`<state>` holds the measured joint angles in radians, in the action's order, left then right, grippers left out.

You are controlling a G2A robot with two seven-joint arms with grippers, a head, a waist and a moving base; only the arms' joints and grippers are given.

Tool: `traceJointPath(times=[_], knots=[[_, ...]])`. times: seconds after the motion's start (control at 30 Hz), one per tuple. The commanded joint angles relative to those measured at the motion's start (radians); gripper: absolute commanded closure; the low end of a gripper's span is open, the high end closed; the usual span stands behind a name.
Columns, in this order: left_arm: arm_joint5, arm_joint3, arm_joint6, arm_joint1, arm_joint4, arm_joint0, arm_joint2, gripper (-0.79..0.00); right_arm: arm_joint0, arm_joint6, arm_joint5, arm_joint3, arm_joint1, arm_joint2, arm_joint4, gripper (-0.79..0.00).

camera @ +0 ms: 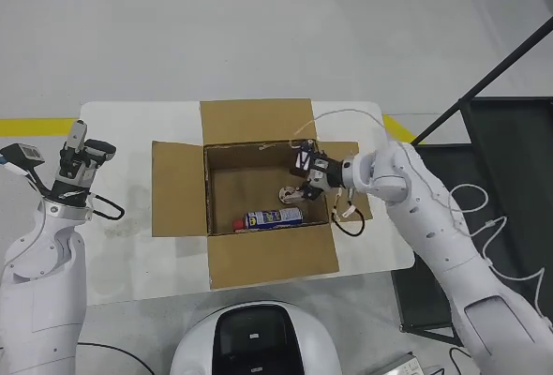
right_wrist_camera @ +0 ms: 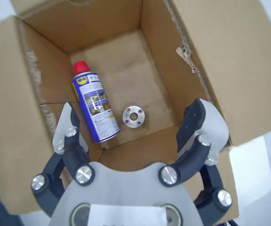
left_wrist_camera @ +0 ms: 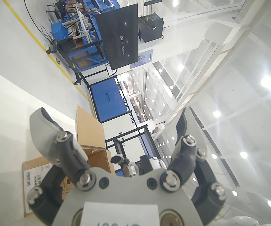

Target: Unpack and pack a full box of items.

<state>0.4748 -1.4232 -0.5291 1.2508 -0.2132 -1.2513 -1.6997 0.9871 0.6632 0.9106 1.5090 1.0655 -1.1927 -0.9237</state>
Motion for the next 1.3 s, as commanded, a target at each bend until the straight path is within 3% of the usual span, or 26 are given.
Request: traceJointPath(times=[0.0,0.2,0.37,0.53,0.93,1.1,1.27], knots=[[0.000,0.000,0.000,0.000,0.000,0.000,0.000,-0.785,0.108,-0.015,0.020,0.066,-0.026,-0.138,0.041,-0.785],[0.000,0.000,0.000,0.000,0.000,0.000,0.000,-0.785,0.296,-0.141,0.017,0.078,-0.061,-0.370,0.080,-0.785],[0.000,0.000,0.000,0.000,0.000,0.000,0.000,-0.785,0.365,-0.205,-0.059,0.037,-0.069,-0.442,0.035,-0.785],[0.000,0.000,0.000,0.000,0.000,0.000,0.000,-0.785,0.376,-0.259,-0.053,0.049,-0.071,-0.439,-0.009,-0.785],[0.000,0.000,0.000,0.000,0.000,0.000,0.000,-0.785,0.377,-0.260,-0.060,0.048,-0.071,-0.438,-0.009,-0.785],[0.000,0.000,0.000,0.000,0.000,0.000,0.000,-0.785,0.355,-0.236,-0.205,0.009,-0.073,-0.453,-0.068,-0.785],[0.000,0.000,0.000,0.000,0.000,0.000,0.000,-0.785,0.313,-0.244,-0.258,-0.127,-0.080,-0.476,-0.126,-0.785]])
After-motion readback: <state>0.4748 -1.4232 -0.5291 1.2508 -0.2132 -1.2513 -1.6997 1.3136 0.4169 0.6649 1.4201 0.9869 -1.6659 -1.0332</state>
